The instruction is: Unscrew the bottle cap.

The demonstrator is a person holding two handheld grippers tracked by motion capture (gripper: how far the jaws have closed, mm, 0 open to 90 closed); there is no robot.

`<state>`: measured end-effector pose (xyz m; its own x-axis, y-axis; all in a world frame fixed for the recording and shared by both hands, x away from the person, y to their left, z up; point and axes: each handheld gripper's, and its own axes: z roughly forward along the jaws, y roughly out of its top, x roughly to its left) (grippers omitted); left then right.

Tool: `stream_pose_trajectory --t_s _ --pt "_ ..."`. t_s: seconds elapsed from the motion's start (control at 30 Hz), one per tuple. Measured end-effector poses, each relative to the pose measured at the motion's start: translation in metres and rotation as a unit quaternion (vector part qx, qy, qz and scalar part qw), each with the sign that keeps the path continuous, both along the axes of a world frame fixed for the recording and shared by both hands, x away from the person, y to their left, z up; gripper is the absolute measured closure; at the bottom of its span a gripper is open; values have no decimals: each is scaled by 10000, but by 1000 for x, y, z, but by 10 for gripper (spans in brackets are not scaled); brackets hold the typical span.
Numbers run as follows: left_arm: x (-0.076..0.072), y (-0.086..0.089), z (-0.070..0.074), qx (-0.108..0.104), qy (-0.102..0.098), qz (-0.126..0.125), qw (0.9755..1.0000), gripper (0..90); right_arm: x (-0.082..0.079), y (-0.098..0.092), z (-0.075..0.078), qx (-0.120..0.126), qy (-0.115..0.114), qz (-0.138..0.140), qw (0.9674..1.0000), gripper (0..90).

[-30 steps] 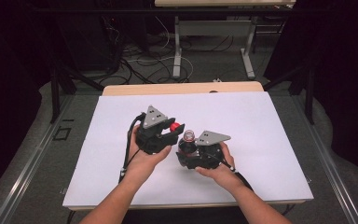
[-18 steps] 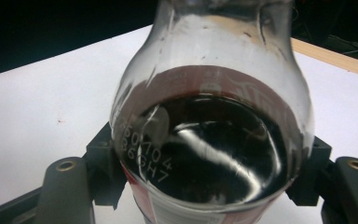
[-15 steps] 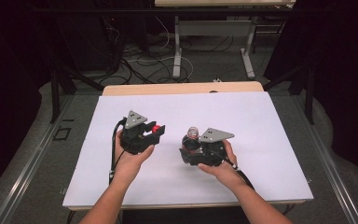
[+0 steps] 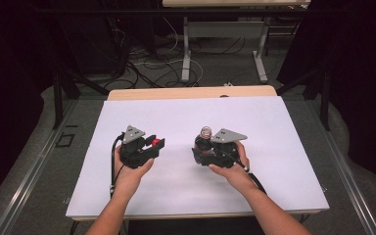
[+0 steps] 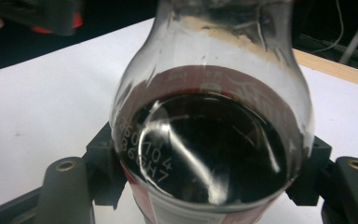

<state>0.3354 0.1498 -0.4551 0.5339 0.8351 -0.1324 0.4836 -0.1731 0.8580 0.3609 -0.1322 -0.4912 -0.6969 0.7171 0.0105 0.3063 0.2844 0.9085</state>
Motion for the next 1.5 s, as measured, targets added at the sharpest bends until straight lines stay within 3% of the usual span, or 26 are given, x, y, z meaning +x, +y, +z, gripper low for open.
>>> stream_pose_trajectory --t_s 0.1,0.4,0.63,0.73,0.87,1.0,1.13,1.23,1.5 --pt "-1 2 -2 -16 -2 -19 10000 612 9 -3 2 80 38 -210 9997 295" --pt "-3 7 -9 4 15 30 10000 612 42 -2 12 -70 -56 -459 9989 295" --pt "-3 11 -12 -21 93 45 9999 612 68 10 7 -229 -38 -613 9979 295" --pt "-2 13 -14 -48 108 56 9999 612 77 14 3 -166 64 -630 9979 295" --pt "-2 14 -15 -51 136 81 9999 612 83 22 -4 -267 12 -622 9977 295" --pt "-2 16 -15 -58 131 100 9998 612 88 28 -12 -327 102 -624 9975 294" --pt "-2 18 -16 -106 127 144 9998 612 92 31 -20 -305 251 -688 9969 294" --pt "-2 20 -17 -103 184 163 9996 612 94 33 -25 -250 188 -652 9974 294" --pt "-1 23 -18 -137 206 189 9995 611 97 37 -32 -240 277 -644 9973 293"
